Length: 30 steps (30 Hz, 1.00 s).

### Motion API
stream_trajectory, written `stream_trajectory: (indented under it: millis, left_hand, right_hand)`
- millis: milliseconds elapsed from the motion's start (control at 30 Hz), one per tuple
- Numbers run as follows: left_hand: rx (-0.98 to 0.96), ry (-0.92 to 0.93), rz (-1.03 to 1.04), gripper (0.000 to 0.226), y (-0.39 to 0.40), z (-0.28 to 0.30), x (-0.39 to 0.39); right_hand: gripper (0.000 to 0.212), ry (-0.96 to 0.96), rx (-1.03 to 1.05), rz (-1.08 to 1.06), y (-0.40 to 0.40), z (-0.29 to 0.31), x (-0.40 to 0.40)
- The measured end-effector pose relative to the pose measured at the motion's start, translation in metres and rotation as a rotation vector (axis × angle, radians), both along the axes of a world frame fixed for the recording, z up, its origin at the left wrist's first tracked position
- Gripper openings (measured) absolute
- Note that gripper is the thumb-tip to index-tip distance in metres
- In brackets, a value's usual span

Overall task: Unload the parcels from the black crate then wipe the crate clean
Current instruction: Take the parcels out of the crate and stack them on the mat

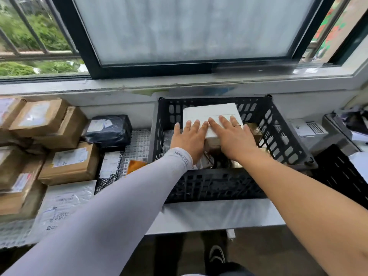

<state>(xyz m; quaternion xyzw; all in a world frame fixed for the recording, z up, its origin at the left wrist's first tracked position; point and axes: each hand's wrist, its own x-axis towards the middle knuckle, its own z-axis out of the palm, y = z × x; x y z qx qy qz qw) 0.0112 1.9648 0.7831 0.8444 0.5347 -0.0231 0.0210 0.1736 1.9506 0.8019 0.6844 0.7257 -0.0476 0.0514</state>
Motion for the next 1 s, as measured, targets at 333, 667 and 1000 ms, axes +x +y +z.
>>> stream_trajectory:
  millis: [333,667,1000]
  left_hand:
    - [0.2,-0.199,-0.093,0.068,-0.033,0.022,-0.103]
    - [0.22,-0.231,0.028,0.067,-0.071,0.018,-0.185]
    - [0.176,-0.195,0.275,0.067,-0.109,0.024,-0.236]
  right_hand:
    - [0.06,-0.1,0.281,0.001,-0.04,0.021,-0.104]
    - [0.062,-0.064,0.306,0.106,-0.061,0.019,-0.187]
    - [0.055,0.025,0.283,0.29,-0.07,0.018,-0.245]
